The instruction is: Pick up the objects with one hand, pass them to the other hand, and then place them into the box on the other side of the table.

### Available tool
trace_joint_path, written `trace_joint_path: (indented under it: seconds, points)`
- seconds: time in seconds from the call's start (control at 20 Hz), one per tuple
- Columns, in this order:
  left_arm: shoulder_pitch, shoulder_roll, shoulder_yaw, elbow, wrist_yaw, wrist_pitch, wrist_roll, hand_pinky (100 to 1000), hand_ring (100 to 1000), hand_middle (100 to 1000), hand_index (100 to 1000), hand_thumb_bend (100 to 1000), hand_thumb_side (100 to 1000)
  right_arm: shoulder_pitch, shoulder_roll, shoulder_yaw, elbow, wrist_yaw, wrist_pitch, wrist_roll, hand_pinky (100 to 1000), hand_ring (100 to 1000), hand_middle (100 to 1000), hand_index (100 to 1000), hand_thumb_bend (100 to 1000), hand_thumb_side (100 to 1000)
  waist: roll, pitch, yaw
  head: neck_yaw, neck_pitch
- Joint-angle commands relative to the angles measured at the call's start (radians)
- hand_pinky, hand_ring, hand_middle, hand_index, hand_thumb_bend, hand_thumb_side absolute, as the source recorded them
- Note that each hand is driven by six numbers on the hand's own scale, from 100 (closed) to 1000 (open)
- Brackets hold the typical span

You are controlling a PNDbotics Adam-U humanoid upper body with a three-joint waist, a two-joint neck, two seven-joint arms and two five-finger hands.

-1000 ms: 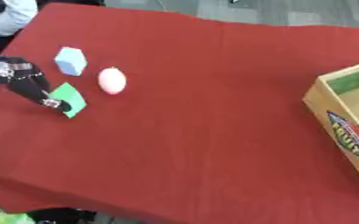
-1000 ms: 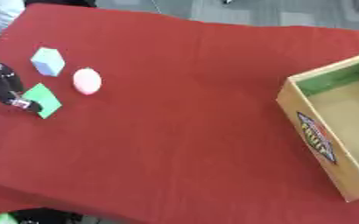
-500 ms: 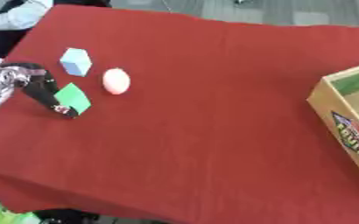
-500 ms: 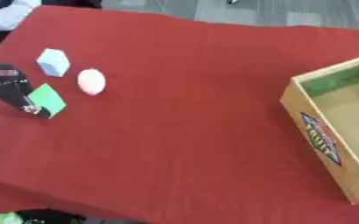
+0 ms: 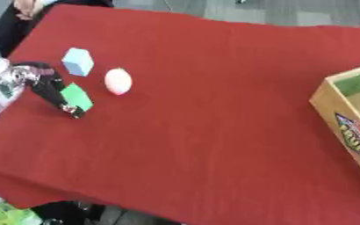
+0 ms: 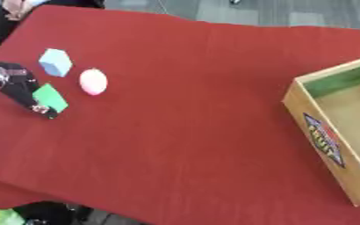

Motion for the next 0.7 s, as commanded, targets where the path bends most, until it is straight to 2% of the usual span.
trace_joint_path:
  seconds: [0.05,0.1,0.15,0.35,0.4,0.55,0.7]
  points:
    - [-0.022,0.018,0.009,0.000,-0.010,0.000,-0.016,793,727,611,623,619,247,-0.012,-0.025,-0.009,-0.004,0.002,0.002,0.001,823,816,757,884,404,271,0.015,-0.018,0.000,0.007,-0.005]
    - [-0.022,0.019,0.007,-0.002,-0.013,-0.003,-0.025,793,729,613,615,569,171,-0.011,-0.025,-0.009,-0.003,0.002,0.003,0.001,823,815,757,884,404,271,0.015,-0.018,0.000,0.009,-0.005]
    - [-0.022,0.022,0.006,-0.005,-0.018,-0.006,-0.034,793,729,613,614,563,163,-0.010,-0.026,-0.010,-0.003,0.002,0.003,0.001,823,815,757,884,404,271,0.016,-0.018,0.001,0.011,-0.005]
    - [-0.022,0.025,0.009,-0.008,-0.039,-0.007,-0.055,788,722,604,589,435,100,-0.006,-0.024,-0.010,0.000,-0.001,0.006,0.001,823,815,756,883,402,274,0.017,-0.018,0.006,0.018,-0.006]
    - [-0.022,0.025,0.010,-0.010,-0.043,-0.007,-0.056,783,712,592,569,376,100,-0.005,-0.023,-0.010,0.000,-0.002,0.007,0.001,823,815,756,883,402,275,0.017,-0.018,0.007,0.018,-0.005]
    - [-0.017,0.038,0.019,-0.036,-0.042,-0.011,-0.055,772,687,568,524,335,100,-0.003,-0.025,-0.009,-0.002,-0.005,0.007,0.003,823,815,762,883,399,274,0.014,-0.020,0.008,0.012,-0.003]
    - [0.005,0.076,0.057,-0.134,-0.021,-0.013,-0.029,768,673,557,507,342,100,-0.005,-0.031,-0.010,-0.012,-0.011,0.003,0.003,824,816,764,884,400,265,0.010,-0.021,0.008,0.007,-0.003]
